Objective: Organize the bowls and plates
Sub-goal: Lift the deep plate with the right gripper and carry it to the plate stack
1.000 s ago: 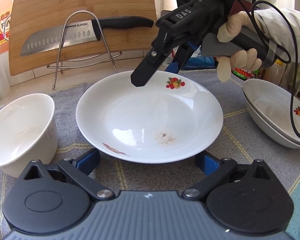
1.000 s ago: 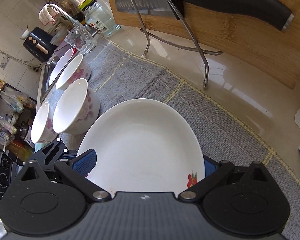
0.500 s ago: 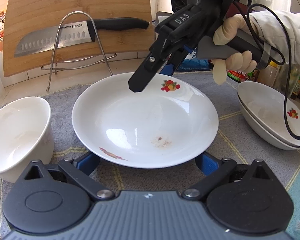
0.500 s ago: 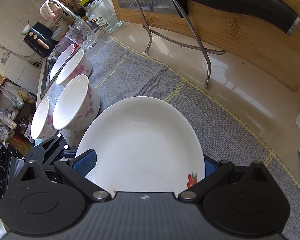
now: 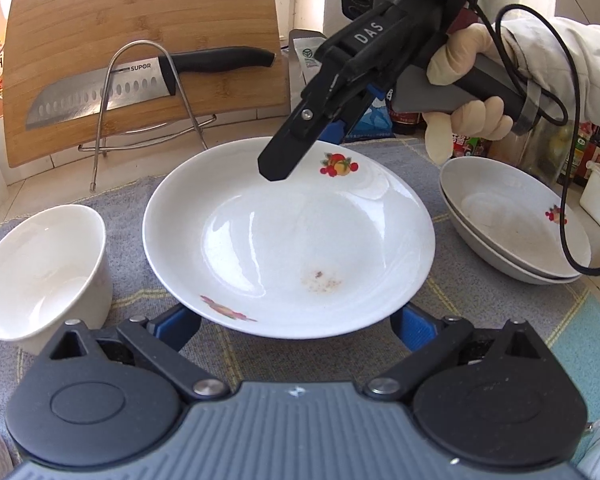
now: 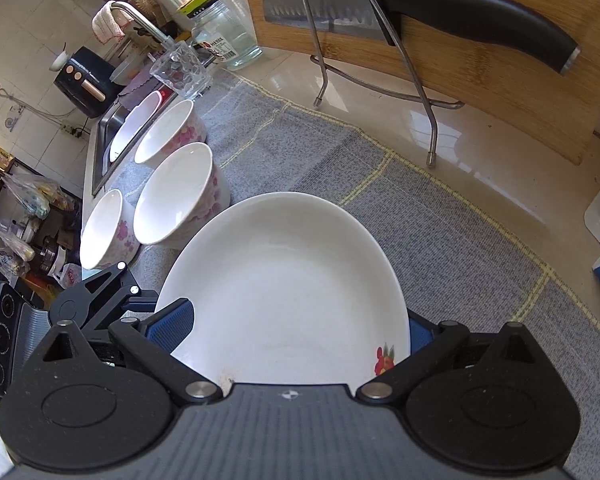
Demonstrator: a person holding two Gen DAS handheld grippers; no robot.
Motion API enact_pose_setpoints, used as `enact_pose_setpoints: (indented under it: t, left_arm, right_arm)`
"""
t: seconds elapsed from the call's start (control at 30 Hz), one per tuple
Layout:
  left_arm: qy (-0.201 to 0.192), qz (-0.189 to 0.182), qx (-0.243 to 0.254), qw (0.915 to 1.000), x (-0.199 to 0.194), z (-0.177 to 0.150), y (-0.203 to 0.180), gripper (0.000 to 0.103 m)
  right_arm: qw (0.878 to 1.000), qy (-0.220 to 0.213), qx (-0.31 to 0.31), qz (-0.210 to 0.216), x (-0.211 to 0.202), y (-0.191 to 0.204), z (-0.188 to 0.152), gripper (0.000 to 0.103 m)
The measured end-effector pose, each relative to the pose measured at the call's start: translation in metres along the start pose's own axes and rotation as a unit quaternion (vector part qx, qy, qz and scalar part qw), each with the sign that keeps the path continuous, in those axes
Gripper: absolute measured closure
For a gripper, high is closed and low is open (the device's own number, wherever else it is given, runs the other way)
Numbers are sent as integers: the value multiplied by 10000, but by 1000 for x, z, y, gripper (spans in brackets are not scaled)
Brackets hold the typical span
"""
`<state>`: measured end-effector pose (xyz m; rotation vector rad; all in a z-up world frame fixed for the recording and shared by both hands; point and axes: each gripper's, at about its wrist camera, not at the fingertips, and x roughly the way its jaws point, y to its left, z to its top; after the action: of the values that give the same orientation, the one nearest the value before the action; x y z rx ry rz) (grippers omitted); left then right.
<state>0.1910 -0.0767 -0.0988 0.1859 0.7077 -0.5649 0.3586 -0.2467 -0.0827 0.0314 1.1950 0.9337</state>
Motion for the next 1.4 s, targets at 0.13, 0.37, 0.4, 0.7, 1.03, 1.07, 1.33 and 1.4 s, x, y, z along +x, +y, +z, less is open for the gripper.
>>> enact_pose_setpoints:
  t: [0.13,0.37,0.4,0.7,1.03,1.07,1.33,1.4]
  left_arm:
    - [-14,-34,66,10000,-11,1,-5,3]
    - [-3,-169,160,9997,-29,-1,-17,3]
    - [-2,-179,192,9997,-31,-2,-19,3]
    - [-39,-400,377,9985,-48,-3,-39,3]
    - [-47,-689,658,9954,-50,-3,-66,3]
    - [-50,-729,697,9949,-49,-3,-70,3]
    - [-48,-1072,954,9896,-37,4,-99,3]
    - [-34,-1159,1009,9881,-33,5,-107,3]
  right_arm:
    - [10000,-82,-23,-17,-10,12,-9,0]
    - [9997,-237,24,-68,-28,29,-31,0]
    - [9996,-260,37,-81,-31,31,-36,0]
    - [9986,-455,141,-222,-54,46,-69,0]
    - [9963,-647,354,-450,-80,45,-108,0]
    - [9959,-667,388,-475,-83,44,-112,0]
    - [9912,-862,714,-707,-109,28,-150,0]
    - [9897,-905,804,-762,-115,24,-160,0]
